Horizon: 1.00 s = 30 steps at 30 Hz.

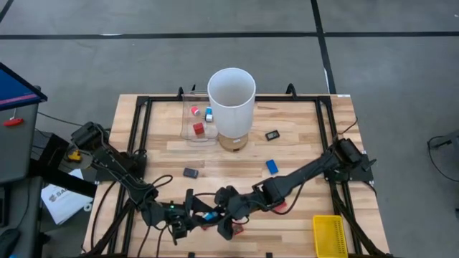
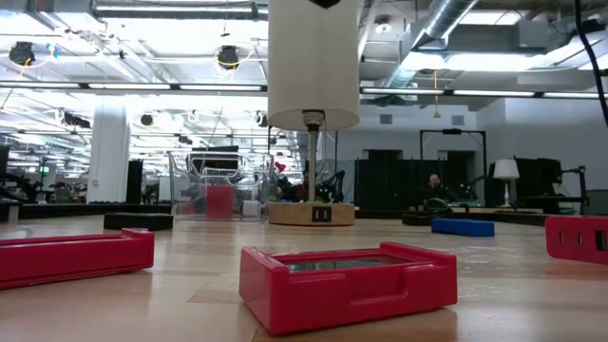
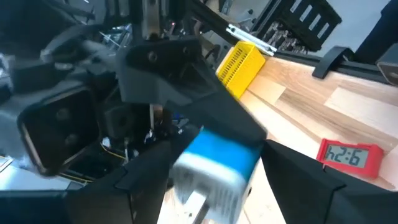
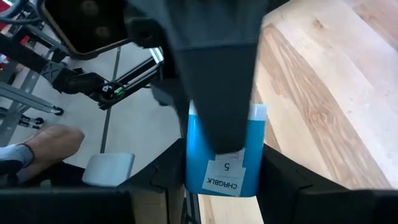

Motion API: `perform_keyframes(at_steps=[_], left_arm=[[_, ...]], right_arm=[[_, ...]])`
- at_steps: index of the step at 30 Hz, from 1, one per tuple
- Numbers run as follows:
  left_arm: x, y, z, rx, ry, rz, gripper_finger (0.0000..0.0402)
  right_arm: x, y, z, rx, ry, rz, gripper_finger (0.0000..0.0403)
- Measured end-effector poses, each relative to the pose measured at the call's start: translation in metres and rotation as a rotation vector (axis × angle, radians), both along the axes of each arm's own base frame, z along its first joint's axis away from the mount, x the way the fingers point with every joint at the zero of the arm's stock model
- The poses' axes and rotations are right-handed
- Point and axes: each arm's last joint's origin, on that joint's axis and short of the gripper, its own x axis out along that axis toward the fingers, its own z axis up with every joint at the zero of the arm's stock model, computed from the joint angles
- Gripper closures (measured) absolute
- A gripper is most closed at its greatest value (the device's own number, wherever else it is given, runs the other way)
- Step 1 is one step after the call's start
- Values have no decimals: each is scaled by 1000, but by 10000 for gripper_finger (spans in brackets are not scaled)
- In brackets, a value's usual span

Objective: Pick & Place Office items
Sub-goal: Put the blue charger adapter into the transparent bin

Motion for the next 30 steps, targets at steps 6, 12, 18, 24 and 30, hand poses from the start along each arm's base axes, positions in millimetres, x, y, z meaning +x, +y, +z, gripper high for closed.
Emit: perform_keyframes(at_steps=[6,12,18,24,30], left_arm=[[0,0,0,-4,4,-10,181],[1,1,-2,6,17,-16,233],[1,2,-2,9,20,-13,235],[1,1,-1,6,18,-14,254],[1,1,-1,5,17,-12,254]], right_arm=[[2,-5,-5,3,4,-5,266],[1,-4,-6,3,11,2,266],[0,-1,-6,7,2,4,266],[1,0,-4,19,-20,14,266],[1,1,-4,18,-27,16,266]])
